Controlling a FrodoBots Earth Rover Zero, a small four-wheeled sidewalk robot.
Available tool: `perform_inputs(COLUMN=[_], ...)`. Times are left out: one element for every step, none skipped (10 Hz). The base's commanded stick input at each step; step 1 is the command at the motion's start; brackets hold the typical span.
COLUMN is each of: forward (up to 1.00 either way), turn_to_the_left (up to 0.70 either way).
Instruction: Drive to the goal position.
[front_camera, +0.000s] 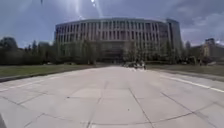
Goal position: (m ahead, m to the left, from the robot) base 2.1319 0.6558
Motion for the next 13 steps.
perform_inputs(forward=[0.5, 0.5, 0.5, 0.5, 0.5, 0.5, 0.5, 0.5, 0.5, 0.5, 0.5, 0.5, 0.5], turn_to_the_left=[0.0, 0.0, 0.0, 0.0, 0.0, 0.0, 0.0, 0.0, 0.0, 0.0, -0.04, -0.08, -0.08])
